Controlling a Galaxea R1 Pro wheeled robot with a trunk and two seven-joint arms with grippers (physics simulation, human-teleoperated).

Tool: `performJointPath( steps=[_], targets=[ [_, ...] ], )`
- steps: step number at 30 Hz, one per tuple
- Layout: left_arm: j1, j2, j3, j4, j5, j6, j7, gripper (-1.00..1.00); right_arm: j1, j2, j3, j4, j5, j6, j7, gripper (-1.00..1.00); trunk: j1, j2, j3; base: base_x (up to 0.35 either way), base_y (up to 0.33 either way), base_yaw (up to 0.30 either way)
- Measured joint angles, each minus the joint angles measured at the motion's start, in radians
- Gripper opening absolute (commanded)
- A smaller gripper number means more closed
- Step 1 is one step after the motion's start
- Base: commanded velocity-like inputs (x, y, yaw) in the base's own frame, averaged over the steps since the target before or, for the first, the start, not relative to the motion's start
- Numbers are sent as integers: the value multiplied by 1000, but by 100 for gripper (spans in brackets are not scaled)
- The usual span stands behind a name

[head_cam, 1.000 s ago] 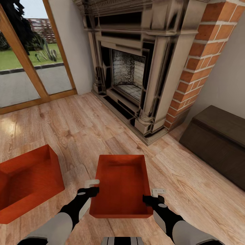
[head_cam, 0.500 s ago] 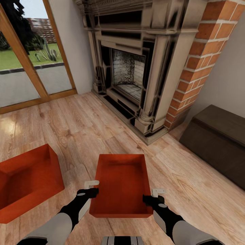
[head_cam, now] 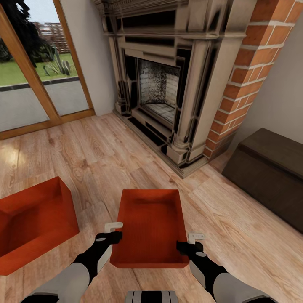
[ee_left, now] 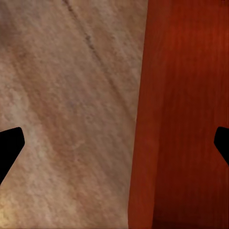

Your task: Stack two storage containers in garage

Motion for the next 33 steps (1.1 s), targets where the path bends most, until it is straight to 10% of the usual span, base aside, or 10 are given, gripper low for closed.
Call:
performJointPath(
  steps=[33],
  targets=[
    [0, -13, 2, -1, -2, 5, -1, 100, 0, 0, 2, 0, 6, 0, 1, 100, 0, 0, 0, 0, 0, 0]
  ],
)
